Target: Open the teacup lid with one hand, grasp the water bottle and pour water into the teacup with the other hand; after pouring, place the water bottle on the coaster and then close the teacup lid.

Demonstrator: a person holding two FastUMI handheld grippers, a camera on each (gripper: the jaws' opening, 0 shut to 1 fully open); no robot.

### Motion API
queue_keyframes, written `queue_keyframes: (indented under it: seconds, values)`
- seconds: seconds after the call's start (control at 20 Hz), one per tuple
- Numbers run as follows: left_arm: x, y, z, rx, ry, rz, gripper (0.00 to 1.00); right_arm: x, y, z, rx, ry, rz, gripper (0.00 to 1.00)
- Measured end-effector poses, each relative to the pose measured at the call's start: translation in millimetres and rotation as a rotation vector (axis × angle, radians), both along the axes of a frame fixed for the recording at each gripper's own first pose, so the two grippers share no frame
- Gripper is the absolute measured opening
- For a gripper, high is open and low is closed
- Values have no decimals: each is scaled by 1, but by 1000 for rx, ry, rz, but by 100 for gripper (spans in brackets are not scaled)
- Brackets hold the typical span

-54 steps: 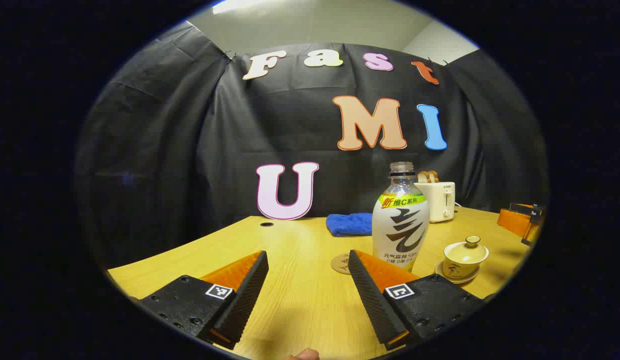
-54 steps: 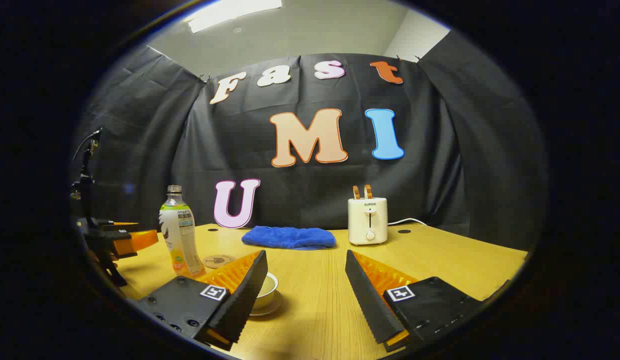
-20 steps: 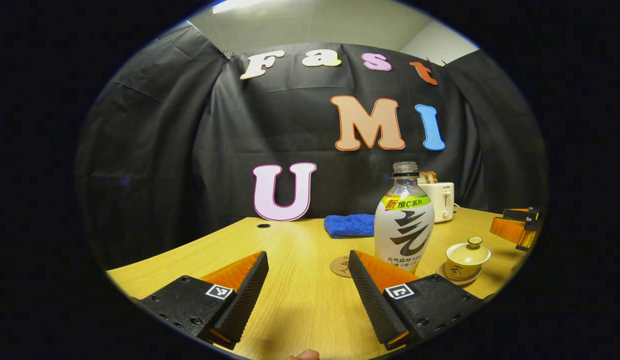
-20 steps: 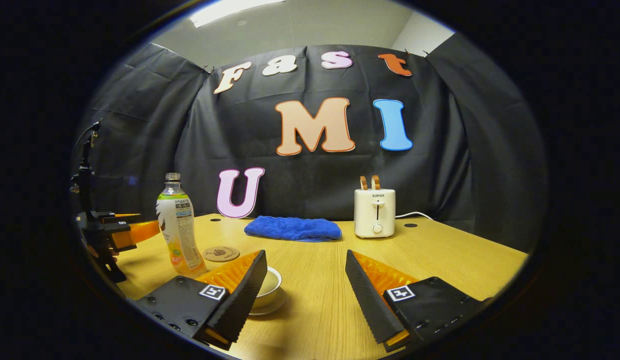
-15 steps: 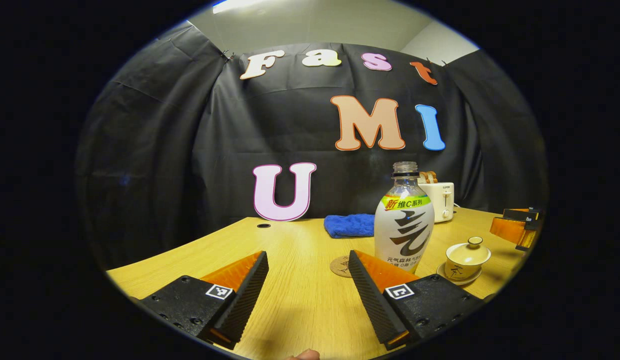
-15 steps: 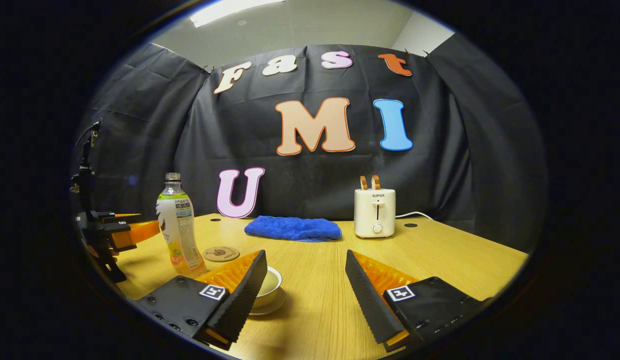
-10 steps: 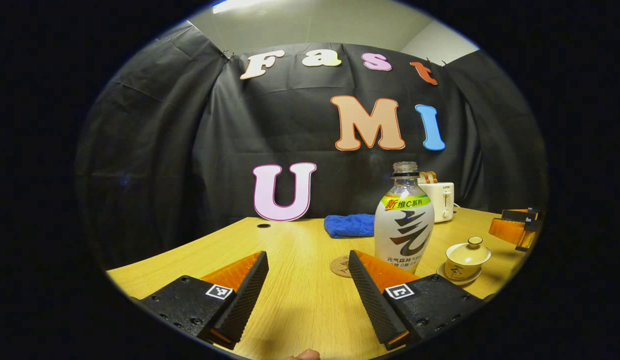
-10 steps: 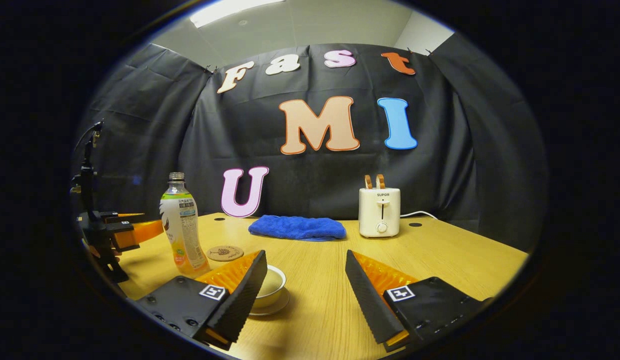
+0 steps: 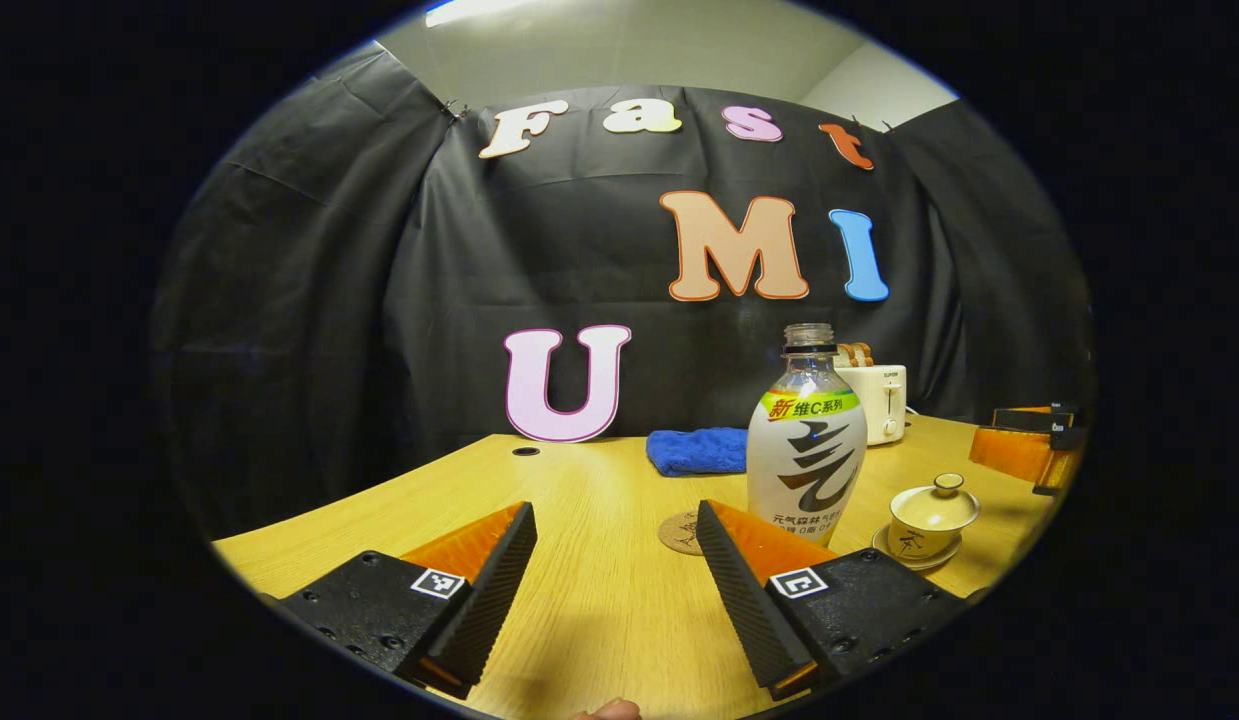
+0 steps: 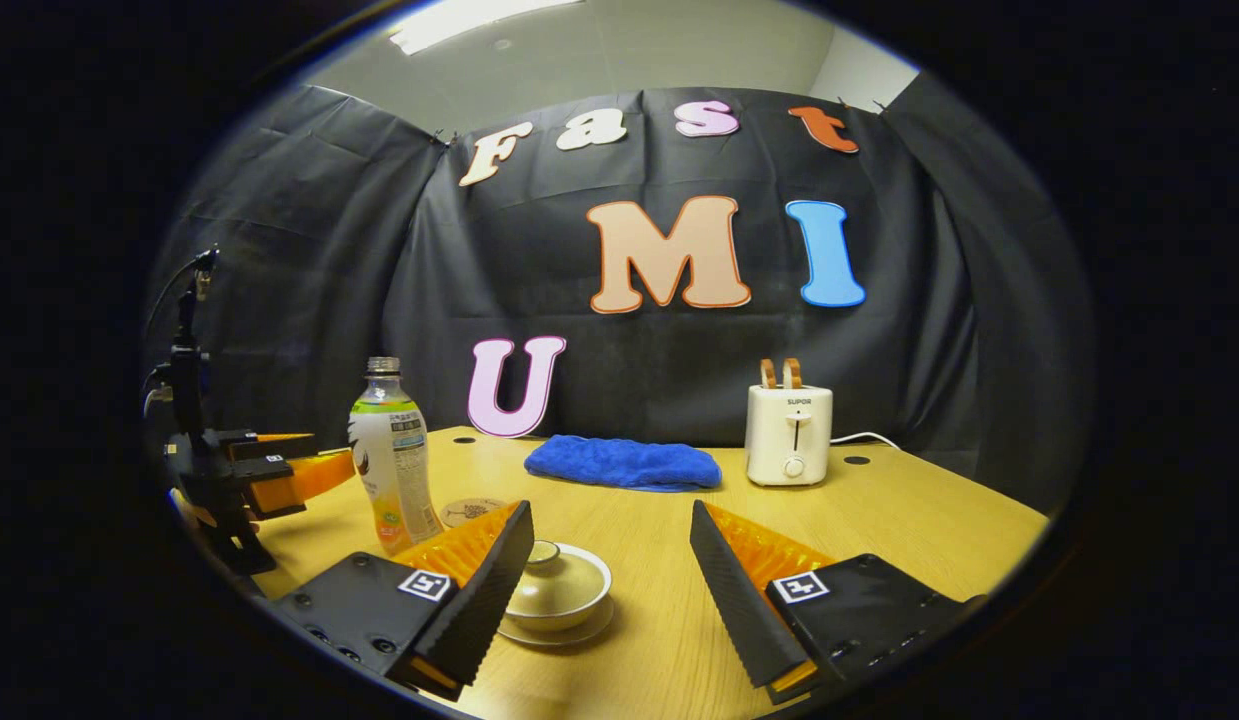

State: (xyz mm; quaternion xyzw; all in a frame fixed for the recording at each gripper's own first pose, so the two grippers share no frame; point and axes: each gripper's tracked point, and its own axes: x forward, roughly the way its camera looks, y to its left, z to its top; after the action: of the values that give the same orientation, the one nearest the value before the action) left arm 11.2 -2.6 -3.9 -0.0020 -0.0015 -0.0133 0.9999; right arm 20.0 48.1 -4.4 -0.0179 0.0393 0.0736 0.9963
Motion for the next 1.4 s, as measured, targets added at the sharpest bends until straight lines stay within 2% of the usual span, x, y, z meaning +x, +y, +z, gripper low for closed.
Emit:
queue_keyframes:
  seconds: [0.15,0.2,0.55,0.7,0.75,0.8,0.95,1.05,1.1,1.4]
  values:
    - [0,0,1,0,0,0,94,4,13,-6,-37,25,31,100]
    - [0,0,0,0,0,0,94,5,17,-8,-45,33,43,95]
    - [-1,0,0,-1,1,0,94,8,40,-29,-114,110,101,95]
    - [0,1,0,-1,1,0,94,8,43,-41,-138,151,114,85]
    - [-1,1,0,-1,1,0,94,8,45,-44,-145,161,117,72]
    - [-1,0,0,-1,1,0,94,8,48,-47,-143,166,128,79]
    - [-1,0,0,-2,1,0,94,10,49,-45,-160,161,127,70]
    - [-1,1,0,-2,0,0,94,12,52,-47,-155,155,133,72]
    - [0,1,-1,-2,1,0,94,12,51,-43,-159,154,130,59]
    - [0,0,-1,-2,0,0,94,9,52,-46,-171,168,136,58]
